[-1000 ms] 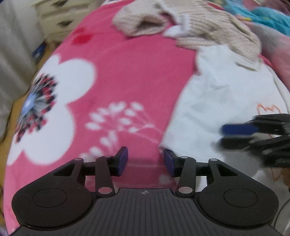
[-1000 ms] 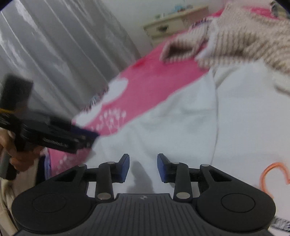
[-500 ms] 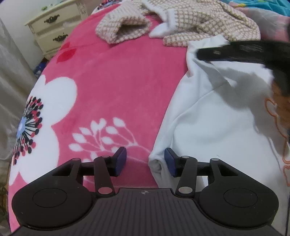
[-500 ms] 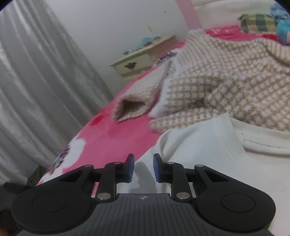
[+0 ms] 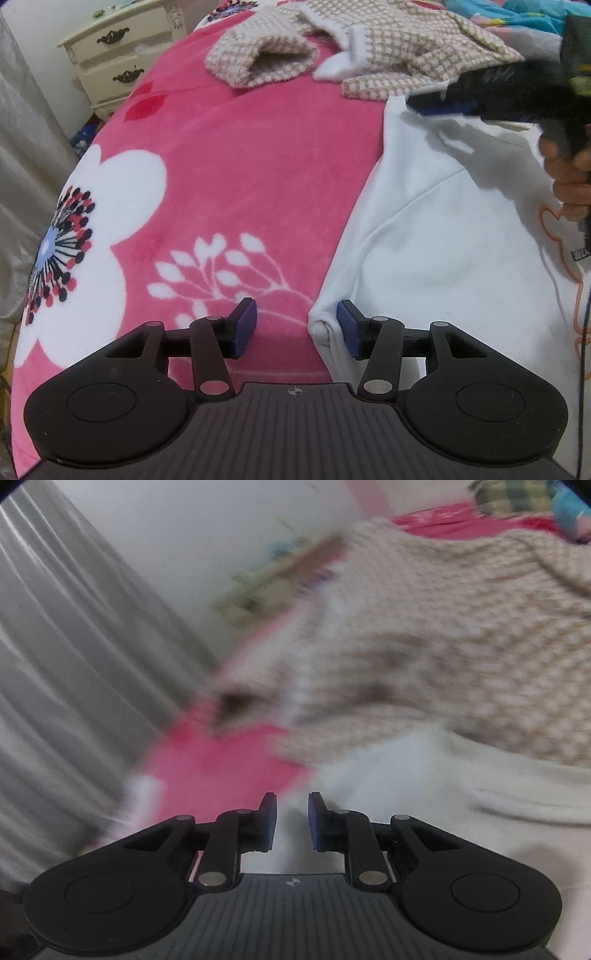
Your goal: Fold clothes
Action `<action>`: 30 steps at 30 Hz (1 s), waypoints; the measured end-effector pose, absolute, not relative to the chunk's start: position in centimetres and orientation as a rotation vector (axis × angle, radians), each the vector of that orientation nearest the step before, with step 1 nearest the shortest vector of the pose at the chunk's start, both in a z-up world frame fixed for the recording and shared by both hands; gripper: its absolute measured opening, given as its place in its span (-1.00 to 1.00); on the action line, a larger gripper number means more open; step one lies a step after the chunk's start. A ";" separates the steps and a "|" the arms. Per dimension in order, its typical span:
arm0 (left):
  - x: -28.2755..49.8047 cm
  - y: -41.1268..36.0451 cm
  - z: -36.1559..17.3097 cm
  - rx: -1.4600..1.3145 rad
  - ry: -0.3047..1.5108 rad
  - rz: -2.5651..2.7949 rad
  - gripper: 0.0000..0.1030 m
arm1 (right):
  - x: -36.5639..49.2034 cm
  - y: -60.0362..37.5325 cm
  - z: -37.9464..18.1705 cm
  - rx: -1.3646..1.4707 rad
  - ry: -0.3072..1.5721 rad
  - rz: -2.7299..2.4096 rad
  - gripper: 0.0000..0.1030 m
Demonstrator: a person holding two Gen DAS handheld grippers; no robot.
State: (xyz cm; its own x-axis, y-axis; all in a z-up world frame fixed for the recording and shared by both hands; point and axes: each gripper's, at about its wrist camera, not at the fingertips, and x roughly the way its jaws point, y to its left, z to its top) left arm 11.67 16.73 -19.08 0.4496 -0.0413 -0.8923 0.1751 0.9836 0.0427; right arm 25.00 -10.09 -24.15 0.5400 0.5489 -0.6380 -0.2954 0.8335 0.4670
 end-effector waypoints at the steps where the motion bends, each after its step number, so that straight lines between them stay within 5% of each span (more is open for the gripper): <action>1: 11.6 16.7 -19.1 0.143 1.094 -0.135 0.00 | 25.1 -11.4 -24.1 0.350 0.859 0.483 -0.60; 16: 12.7 18.2 -18.2 0.011 1.145 -0.038 0.22 | 15.6 -28.9 -11.3 0.417 0.833 0.559 -0.47; 30: 13.1 23.2 -17.4 -0.208 1.181 -0.001 0.22 | -0.5 -11.1 -15.9 0.104 0.991 1.056 -0.17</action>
State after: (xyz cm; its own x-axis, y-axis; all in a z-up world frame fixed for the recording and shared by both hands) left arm 13.06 23.16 -17.38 0.3819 -0.1099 -0.9176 -0.1077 0.9808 -0.1623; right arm -0.48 -11.10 -15.88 0.1230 0.7654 -0.6317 -0.6795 0.5289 0.5084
